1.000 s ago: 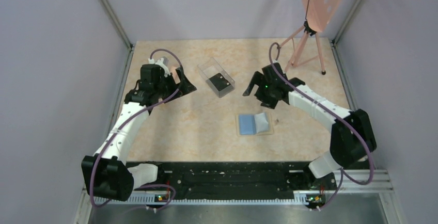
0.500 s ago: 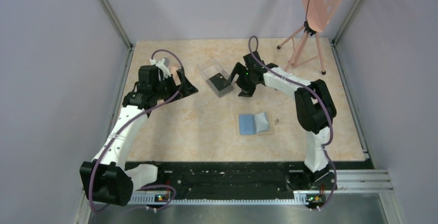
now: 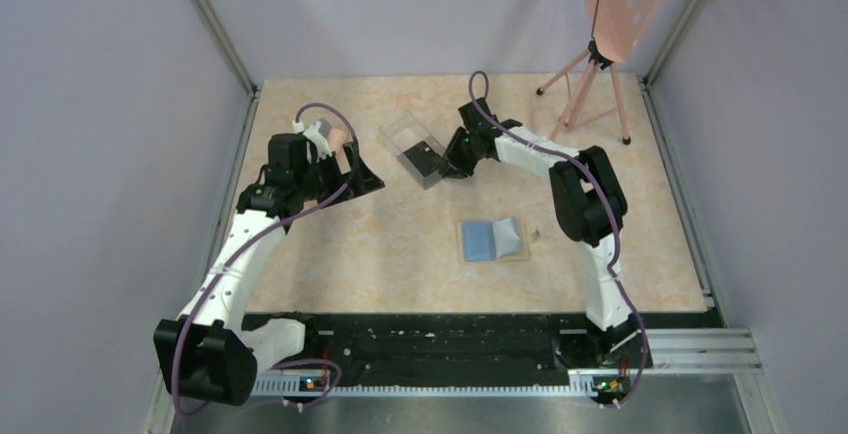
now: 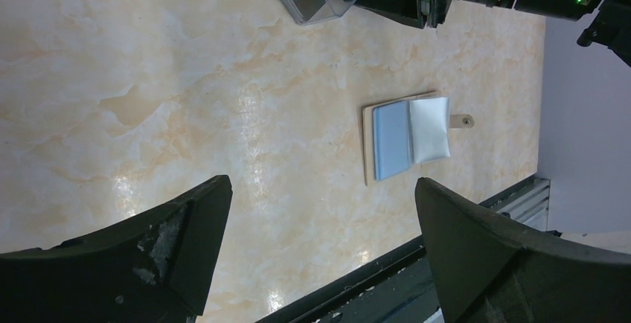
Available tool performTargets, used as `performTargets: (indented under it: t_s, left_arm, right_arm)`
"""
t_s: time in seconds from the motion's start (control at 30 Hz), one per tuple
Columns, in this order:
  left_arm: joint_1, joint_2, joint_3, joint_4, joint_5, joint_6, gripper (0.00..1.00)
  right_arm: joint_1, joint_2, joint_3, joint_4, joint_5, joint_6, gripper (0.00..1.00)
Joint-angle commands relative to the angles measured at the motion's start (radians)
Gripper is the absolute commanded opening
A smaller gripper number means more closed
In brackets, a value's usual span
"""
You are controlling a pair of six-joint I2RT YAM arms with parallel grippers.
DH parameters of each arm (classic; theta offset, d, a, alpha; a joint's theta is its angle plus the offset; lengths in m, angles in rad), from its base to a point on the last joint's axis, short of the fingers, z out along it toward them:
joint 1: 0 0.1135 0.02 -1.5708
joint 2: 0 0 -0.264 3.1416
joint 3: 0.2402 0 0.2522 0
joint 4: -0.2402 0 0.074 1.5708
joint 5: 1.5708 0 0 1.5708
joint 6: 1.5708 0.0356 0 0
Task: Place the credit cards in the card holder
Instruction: Move the storage box to the center of the board.
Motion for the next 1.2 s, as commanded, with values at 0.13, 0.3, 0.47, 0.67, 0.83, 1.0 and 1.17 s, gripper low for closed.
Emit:
performTargets:
  t_s: [0.13, 0.3, 0.47, 0.67, 0.83, 1.0, 1.17]
  left_arm:
    - [0.004, -0.025, 0.021, -0.029, 0.029, 0.073, 0.99]
    - [0.004, -0.023, 0.034, -0.033, 0.017, 0.088, 0.99]
    - [0.005, -0.011, 0.033, -0.031, 0.023, 0.085, 0.99]
    - [0.006, 0.002, 0.035, -0.026, 0.022, 0.076, 0.99]
    - [0.006, 0.029, 0.029, -0.025, 0.038, 0.072, 0.98]
    - [0.006, 0.074, 0.023, -0.038, 0.064, 0.078, 0.98]
    - [0.006, 0.132, 0.029, -0.083, 0.085, 0.095, 0.97]
  right_arm:
    - [0.037, 0.023, 0.142, -0.12, 0.063, -0.108, 0.2]
    - [0.055, 0.054, 0.222, -0.233, 0.071, -0.207, 0.13]
    - [0.078, 0.055, 0.247, -0.311, 0.073, -0.297, 0.11]
    - [0.131, 0.058, 0.281, -0.396, 0.07, -0.379, 0.11]
    - [0.191, 0.066, 0.316, -0.447, 0.097, -0.427, 0.12]
    - [0.223, 0.081, 0.33, -0.456, 0.074, -0.433, 0.14]
    - [0.229, 0.081, 0.327, -0.437, 0.011, -0.424, 0.21]
